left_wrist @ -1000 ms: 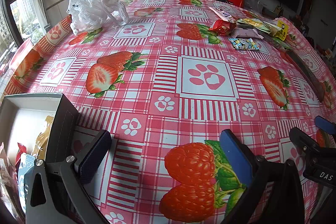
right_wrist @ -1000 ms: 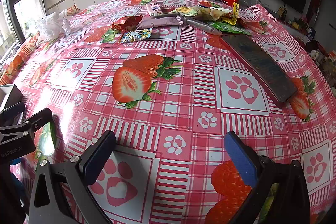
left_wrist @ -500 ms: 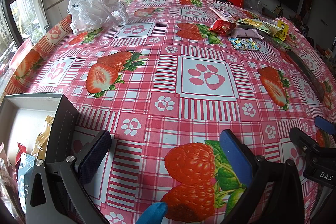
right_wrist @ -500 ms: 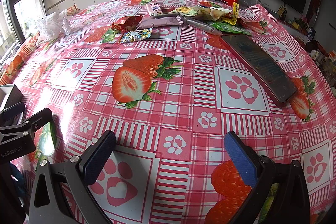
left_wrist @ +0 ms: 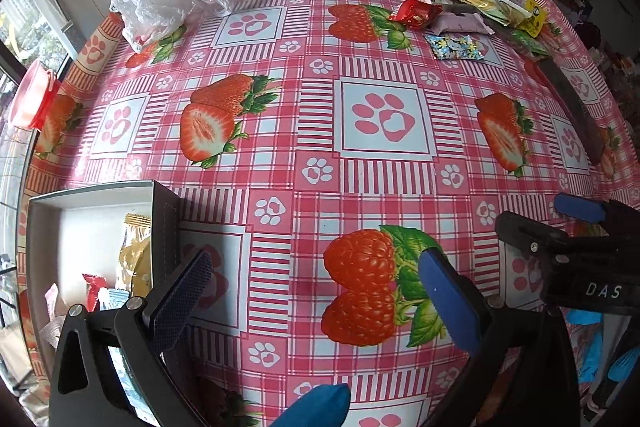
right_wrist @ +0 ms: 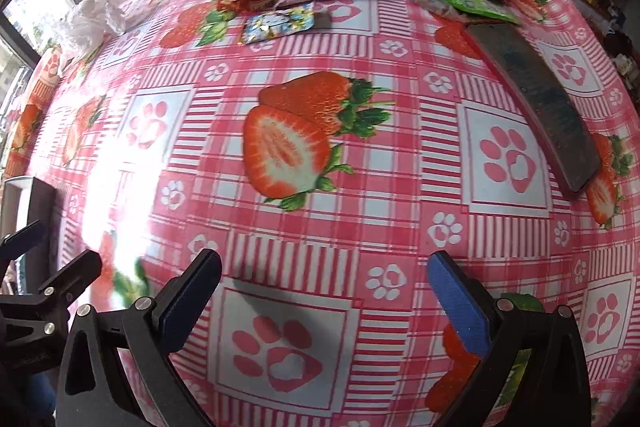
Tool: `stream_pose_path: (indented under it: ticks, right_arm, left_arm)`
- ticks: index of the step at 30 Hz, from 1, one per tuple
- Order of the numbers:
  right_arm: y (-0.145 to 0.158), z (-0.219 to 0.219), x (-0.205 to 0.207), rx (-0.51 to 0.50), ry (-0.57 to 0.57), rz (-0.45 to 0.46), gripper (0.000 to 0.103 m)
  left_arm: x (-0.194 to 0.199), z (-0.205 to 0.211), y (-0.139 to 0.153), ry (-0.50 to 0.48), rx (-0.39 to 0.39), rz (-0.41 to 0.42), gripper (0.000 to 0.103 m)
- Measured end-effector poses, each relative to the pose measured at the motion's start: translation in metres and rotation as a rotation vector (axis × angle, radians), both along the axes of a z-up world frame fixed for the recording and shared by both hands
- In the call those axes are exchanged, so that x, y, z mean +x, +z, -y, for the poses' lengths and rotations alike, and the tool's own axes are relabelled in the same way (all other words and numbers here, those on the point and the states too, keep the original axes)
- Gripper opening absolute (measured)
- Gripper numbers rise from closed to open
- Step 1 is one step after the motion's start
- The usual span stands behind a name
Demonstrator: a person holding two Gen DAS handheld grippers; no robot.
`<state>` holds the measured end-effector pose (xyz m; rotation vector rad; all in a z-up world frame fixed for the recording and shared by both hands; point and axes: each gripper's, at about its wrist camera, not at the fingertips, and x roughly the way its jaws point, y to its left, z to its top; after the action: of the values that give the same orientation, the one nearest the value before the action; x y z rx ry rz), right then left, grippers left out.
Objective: Organize snacks
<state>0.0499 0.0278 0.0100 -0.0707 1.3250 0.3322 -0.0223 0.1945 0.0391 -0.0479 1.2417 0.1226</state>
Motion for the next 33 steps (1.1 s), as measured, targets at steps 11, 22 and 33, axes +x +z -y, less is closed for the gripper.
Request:
stream_pose_path:
  ticks: [11, 22, 33]
  right_arm:
    - [0.038, -0.110, -0.044, 0.099, 0.186, -0.304, 0.103]
    - [0.075, -0.236, -0.104, -0.040, 0.452, -0.200, 0.103]
    - [0.083, -0.252, -0.118, -0.070, 0.504, -0.189, 0.103]
  left_arm:
    - [-0.081, -0.096, 0.057, 0.109, 0.059, -0.128, 0.103]
    - [-0.147, -0.169, 0.046, 0.307, -0.016, -0.243, 0.103]
    - [-0.151, -0.182, 0.039, 0.327, -0.080, -0.262, 0.103]
